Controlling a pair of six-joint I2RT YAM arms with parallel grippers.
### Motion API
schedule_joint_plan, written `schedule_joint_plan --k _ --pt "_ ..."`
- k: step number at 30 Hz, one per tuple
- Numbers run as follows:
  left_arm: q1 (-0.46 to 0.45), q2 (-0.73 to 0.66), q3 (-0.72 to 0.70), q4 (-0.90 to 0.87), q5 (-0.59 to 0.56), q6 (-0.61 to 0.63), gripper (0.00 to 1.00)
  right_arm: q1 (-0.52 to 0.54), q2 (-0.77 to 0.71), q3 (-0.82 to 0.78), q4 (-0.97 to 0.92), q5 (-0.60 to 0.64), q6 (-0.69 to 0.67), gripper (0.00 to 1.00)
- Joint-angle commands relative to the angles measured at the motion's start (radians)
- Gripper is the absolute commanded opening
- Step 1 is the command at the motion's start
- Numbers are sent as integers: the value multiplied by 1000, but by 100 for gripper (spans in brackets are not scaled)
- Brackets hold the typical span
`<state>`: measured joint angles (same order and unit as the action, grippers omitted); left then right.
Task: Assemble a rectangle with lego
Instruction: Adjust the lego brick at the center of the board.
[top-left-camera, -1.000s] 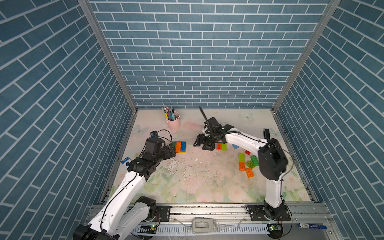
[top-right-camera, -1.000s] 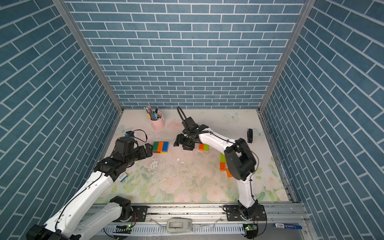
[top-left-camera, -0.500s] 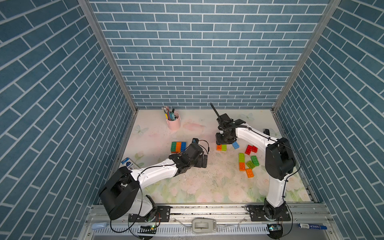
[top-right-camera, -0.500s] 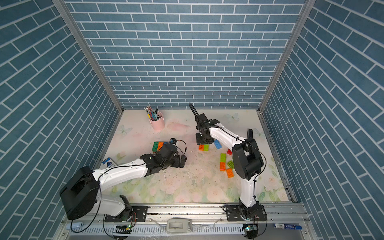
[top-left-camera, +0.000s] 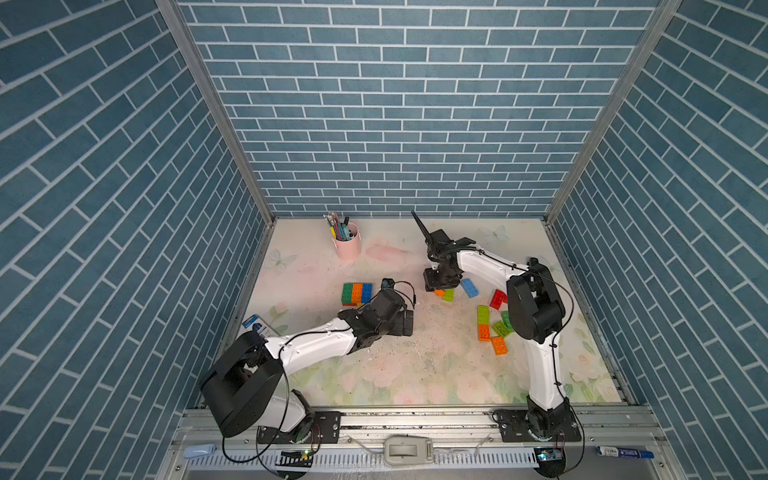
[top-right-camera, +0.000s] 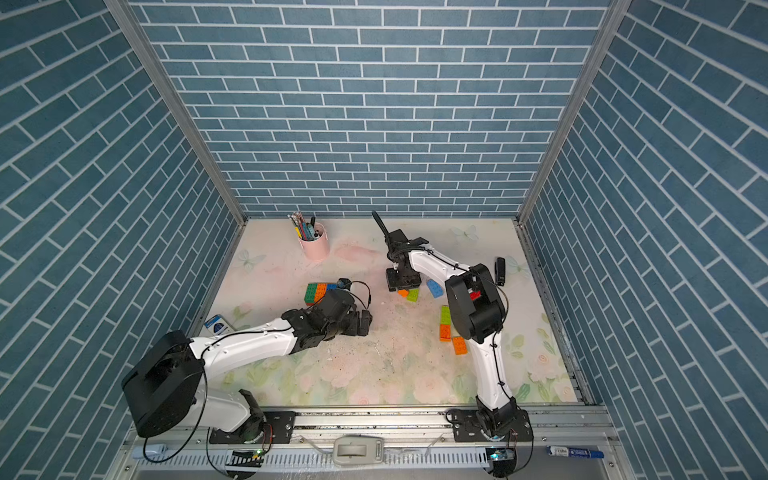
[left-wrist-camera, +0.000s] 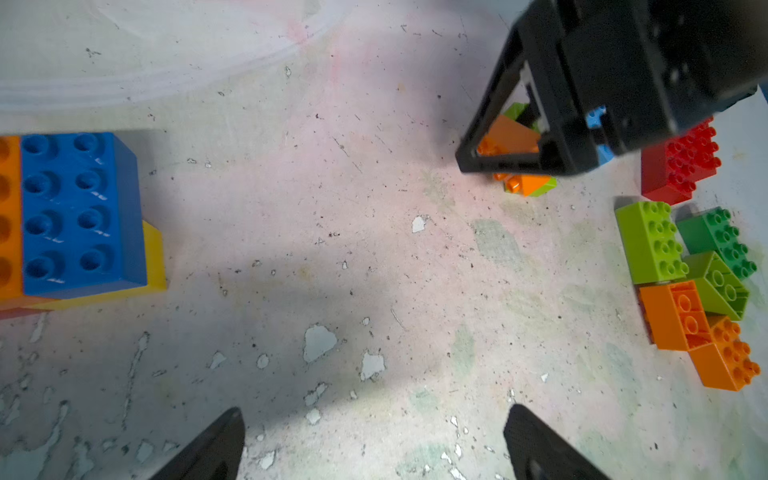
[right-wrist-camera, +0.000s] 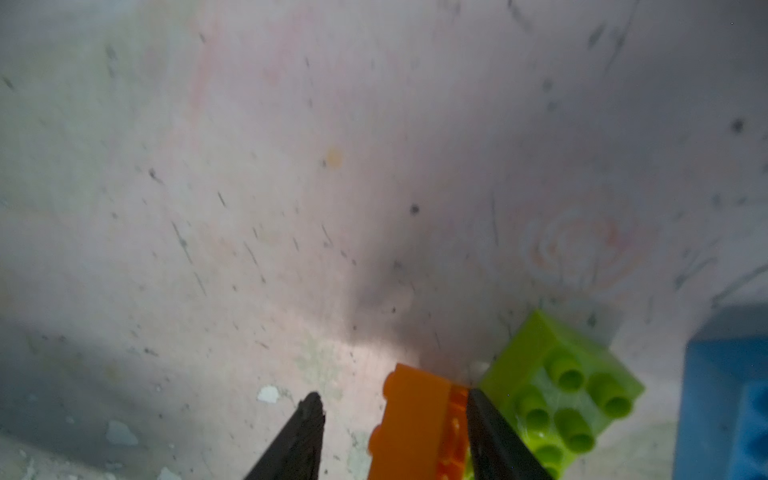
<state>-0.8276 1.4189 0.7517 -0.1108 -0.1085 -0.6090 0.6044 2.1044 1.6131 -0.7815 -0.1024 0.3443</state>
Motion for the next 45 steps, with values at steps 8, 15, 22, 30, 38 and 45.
schedule_joint_plan --k 8,15,22,30,38,45 --pt "7 -35 48 -67 -45 84 99 13 -435 -239 -101 119 118 64" --pt "7 16 64 -41 -6 92 98 19 -536 -376 -53 83 239 58" --pt "13 -24 32 -37 -30 61 98 61 -368 -315 94 70 390 60" --pt "27 -94 -35 -48 -42 52 97 58 -230 -256 146 66 412 54" --pt "31 -93 -37 -38 -37 57 98 57 -141 -201 112 137 399 46" --pt "43 -117 -50 -50 -36 58 97 57 -110 -177 98 159 353 28"
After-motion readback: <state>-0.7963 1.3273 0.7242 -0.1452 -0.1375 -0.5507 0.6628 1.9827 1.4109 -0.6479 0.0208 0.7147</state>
